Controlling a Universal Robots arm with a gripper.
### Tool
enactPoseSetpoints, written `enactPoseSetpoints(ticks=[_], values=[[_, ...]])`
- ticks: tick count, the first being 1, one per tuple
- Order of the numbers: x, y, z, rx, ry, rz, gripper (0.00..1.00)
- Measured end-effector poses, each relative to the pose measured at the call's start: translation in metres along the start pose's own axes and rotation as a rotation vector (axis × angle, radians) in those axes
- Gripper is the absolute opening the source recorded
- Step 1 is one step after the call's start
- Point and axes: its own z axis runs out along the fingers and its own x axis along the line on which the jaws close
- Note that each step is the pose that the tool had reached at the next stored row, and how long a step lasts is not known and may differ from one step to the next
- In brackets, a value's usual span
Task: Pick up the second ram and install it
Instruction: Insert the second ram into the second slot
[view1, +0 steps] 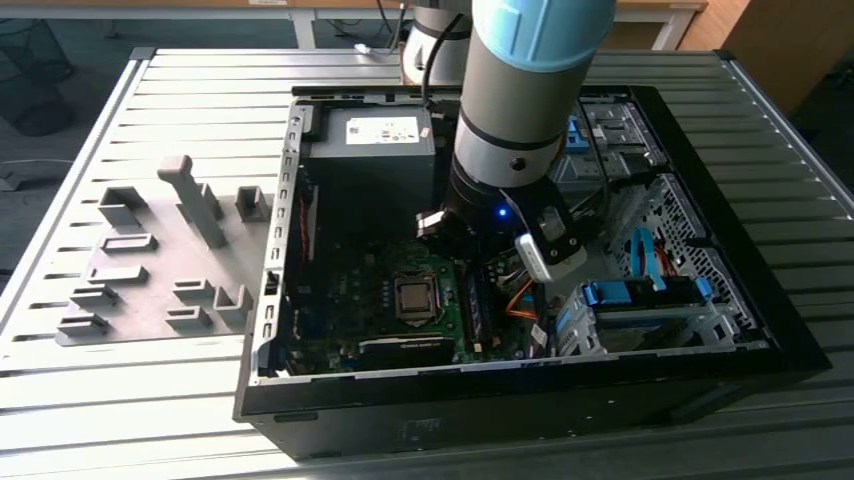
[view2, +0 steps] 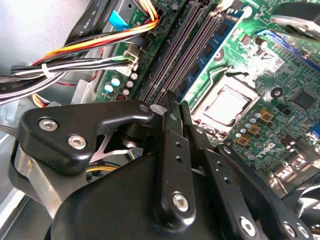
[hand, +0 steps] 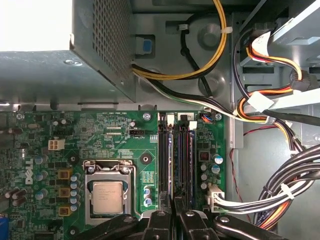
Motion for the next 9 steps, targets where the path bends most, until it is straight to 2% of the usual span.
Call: enactPoseSetpoints(ticks=[9], values=[[-0.0001,-0.0001,0.0042,-0.0004,0.0005,-0.017,0.14]])
